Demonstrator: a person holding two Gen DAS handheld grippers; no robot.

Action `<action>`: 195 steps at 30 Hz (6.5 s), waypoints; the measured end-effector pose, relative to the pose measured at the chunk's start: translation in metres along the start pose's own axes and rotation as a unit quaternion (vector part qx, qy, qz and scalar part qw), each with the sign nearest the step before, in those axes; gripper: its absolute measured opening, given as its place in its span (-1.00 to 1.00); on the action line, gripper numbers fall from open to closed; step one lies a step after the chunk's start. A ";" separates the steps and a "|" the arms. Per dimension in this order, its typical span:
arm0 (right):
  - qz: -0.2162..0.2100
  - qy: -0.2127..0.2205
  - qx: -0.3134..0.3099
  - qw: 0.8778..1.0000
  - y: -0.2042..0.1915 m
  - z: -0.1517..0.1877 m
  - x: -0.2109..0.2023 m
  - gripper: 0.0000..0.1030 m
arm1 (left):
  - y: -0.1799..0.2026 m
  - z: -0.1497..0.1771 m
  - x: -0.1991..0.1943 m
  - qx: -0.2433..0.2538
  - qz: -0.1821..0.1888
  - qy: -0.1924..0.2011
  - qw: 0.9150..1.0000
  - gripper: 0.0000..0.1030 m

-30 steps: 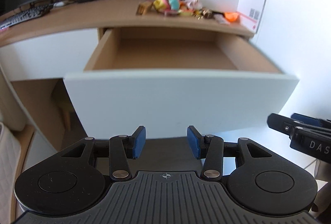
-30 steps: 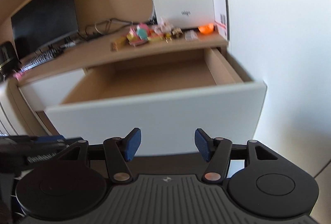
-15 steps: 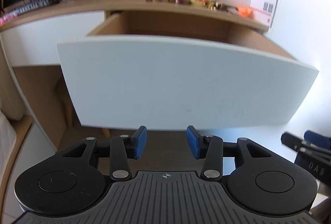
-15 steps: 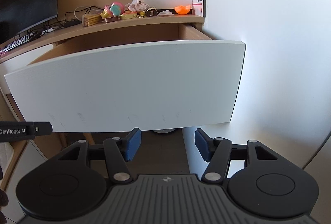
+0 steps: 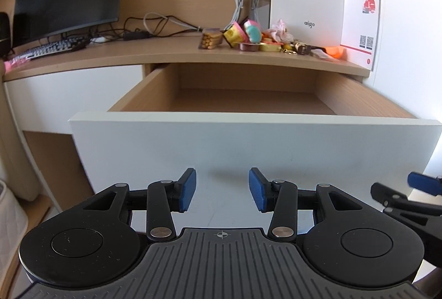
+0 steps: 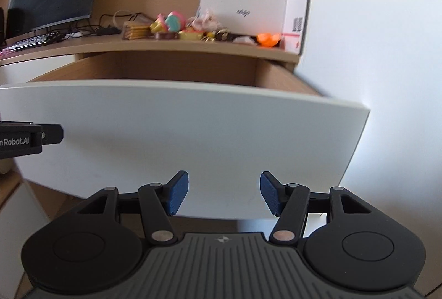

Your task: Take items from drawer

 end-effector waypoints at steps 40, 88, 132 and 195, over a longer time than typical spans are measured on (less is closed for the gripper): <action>0.060 0.001 0.033 0.998 0.032 -0.096 0.182 0.26 | 0.034 -0.076 0.182 0.021 0.030 -0.020 0.999 0.81; -0.040 -0.104 0.070 0.991 0.019 -0.190 -0.018 0.41 | -0.014 -0.144 -0.015 -0.018 0.018 -0.167 0.986 1.00; -0.052 -0.149 0.068 0.985 0.032 -0.190 -0.003 0.41 | 0.000 -0.147 -0.011 0.045 -0.021 -0.145 0.988 1.00; -0.058 -0.155 0.071 0.984 0.032 -0.185 0.000 0.41 | -0.006 -0.142 -0.007 0.038 -0.024 -0.160 0.986 1.00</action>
Point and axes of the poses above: each gripper's, at about its wrist camera, not at the fingertips, and x roughly the way its jaws point, y to its right, z to its underside, the point moved 3 cm from there along x, roughly the way its jaws point, and after that the axes turned 14 degrees about -z, right-handed, at the moved point
